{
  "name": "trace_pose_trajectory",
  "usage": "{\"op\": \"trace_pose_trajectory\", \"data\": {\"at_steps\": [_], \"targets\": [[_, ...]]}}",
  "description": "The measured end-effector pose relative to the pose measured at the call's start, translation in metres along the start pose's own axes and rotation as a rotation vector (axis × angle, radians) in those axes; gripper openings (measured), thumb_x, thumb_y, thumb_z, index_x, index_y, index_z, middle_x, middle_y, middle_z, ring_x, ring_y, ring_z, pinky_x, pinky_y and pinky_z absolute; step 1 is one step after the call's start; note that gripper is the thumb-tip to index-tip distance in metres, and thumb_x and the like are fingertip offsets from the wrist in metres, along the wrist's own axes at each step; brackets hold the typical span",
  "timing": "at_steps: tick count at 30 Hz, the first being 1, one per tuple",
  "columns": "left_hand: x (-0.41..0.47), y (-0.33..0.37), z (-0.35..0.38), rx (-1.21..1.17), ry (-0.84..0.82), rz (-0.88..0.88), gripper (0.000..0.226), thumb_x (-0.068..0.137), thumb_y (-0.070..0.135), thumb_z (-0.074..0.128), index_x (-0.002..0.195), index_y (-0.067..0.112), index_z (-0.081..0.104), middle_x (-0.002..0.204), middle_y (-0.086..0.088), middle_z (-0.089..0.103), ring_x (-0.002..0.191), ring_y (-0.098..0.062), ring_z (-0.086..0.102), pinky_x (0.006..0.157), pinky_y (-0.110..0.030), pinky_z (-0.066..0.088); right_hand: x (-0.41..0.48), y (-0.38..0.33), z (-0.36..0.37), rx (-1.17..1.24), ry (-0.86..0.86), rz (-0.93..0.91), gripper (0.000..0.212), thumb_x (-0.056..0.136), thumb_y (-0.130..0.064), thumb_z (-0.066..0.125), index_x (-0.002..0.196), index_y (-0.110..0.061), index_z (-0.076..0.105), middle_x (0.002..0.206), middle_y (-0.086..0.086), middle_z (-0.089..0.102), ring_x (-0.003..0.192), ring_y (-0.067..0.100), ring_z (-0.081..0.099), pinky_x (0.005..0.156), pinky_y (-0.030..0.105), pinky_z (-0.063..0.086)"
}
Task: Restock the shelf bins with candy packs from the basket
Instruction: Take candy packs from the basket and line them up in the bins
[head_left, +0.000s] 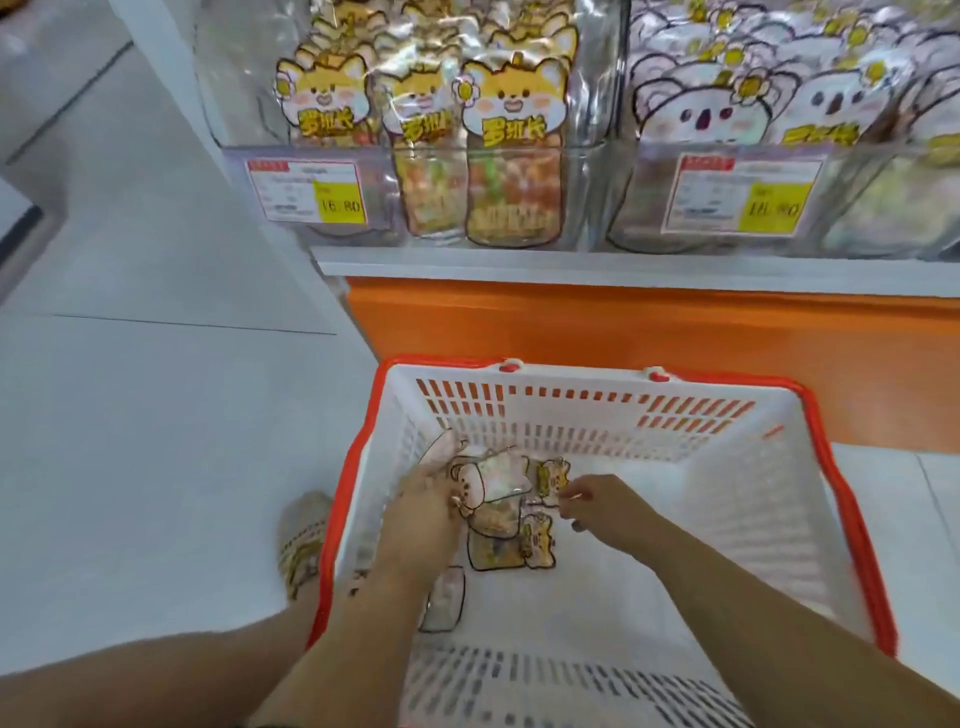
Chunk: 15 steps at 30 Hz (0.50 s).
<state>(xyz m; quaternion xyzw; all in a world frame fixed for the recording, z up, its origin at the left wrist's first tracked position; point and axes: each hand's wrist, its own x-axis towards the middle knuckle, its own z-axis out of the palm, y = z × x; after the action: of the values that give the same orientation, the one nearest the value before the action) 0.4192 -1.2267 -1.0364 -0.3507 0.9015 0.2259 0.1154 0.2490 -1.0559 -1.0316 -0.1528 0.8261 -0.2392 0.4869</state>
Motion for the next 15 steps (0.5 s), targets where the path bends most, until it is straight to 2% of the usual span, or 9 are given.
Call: {"op": "trace_pose_trajectory", "data": {"at_steps": [2,4,5,6,8,9,12,13,15], "targets": [[-0.002,0.003,0.004,0.052,0.115,-0.012,0.044,0.087,0.009,0.062,0.13,0.019,0.062,0.151,-0.011,0.039,0.139,-0.033,0.038,0.104,-0.048,0.049,0.017,-0.006,0.012,0.043,-0.023,0.033,0.035,0.096,-0.024,0.059,0.122,-0.002,0.063,0.112,0.02,0.066,0.079,0.028,0.062,0.067,0.029,0.046],[0.0,0.005,0.007,0.062,0.151,-0.037,0.055,0.089,0.008,0.06,0.141,0.025,0.054,0.159,-0.013,0.029,0.144,-0.037,0.031,0.111,-0.051,0.041,0.034,-0.015,0.021,0.11,-0.058,0.041,0.032,0.097,-0.024,0.058,0.123,-0.005,0.061,0.112,0.015,0.062,0.07,0.016,0.051,0.057,0.021,0.039],[0.003,0.005,0.009,0.069,0.137,-0.047,0.054,0.09,0.009,0.058,0.141,0.027,0.054,0.161,-0.012,0.027,0.146,-0.038,0.029,0.114,-0.051,0.035,0.042,-0.019,0.024,0.135,-0.09,0.042,0.031,0.097,-0.024,0.058,0.124,-0.008,0.06,0.121,0.011,0.06,0.077,0.015,0.054,0.061,0.021,0.04],[0.007,0.003,0.011,0.07,0.106,-0.068,0.051,0.091,0.011,0.057,0.14,0.029,0.055,0.162,-0.011,0.026,0.146,-0.038,0.028,0.116,-0.051,0.032,0.049,-0.022,0.027,0.14,-0.13,0.041,0.036,0.098,-0.026,0.058,0.131,-0.01,0.057,0.132,0.009,0.054,0.095,0.018,0.059,0.071,0.023,0.044],[0.016,0.001,0.011,0.075,0.034,-0.103,0.047,0.094,0.017,0.054,0.139,0.032,0.055,0.163,-0.007,0.024,0.143,-0.035,0.034,0.113,-0.048,0.037,0.06,-0.026,0.032,0.117,-0.183,0.044,0.052,0.099,-0.03,0.055,0.147,-0.013,0.044,0.152,0.007,0.039,0.132,0.024,0.046,0.097,0.03,0.042],[0.018,0.0,0.011,0.074,0.01,-0.099,0.045,0.095,0.019,0.053,0.139,0.032,0.054,0.162,-0.002,0.027,0.14,-0.031,0.039,0.109,-0.044,0.042,0.063,-0.026,0.036,0.13,-0.186,0.049,0.054,0.099,-0.031,0.055,0.148,-0.013,0.043,0.154,0.006,0.037,0.136,0.025,0.043,0.102,0.031,0.04],[0.024,0.001,0.013,0.118,-0.03,-0.02,0.05,0.097,0.017,0.049,0.143,0.034,0.049,0.151,0.012,0.043,0.131,-0.021,0.044,0.1,-0.033,0.044,0.07,-0.021,0.044,0.182,-0.109,0.048,0.047,0.099,-0.024,0.057,0.142,-0.008,0.052,0.141,0.01,0.054,0.119,0.024,0.059,0.098,0.031,0.049],[0.024,0.003,0.014,0.147,-0.044,0.012,0.052,0.097,0.017,0.048,0.146,0.035,0.046,0.15,0.013,0.045,0.131,-0.02,0.043,0.101,-0.032,0.042,0.071,-0.018,0.047,0.183,-0.047,0.047,0.042,0.097,-0.021,0.058,0.138,-0.009,0.057,0.133,0.009,0.061,0.107,0.022,0.064,0.092,0.029,0.053],[0.019,0.01,0.022,0.161,-0.111,0.061,0.055,0.097,0.018,0.046,0.15,0.036,0.04,0.154,0.011,0.041,0.137,-0.022,0.037,0.107,-0.034,0.038,0.071,-0.009,0.049,0.206,0.123,0.06,0.032,0.095,-0.016,0.062,0.125,-0.012,0.069,0.12,0.005,0.069,0.085,0.013,0.063,0.069,0.012,0.05]]}}
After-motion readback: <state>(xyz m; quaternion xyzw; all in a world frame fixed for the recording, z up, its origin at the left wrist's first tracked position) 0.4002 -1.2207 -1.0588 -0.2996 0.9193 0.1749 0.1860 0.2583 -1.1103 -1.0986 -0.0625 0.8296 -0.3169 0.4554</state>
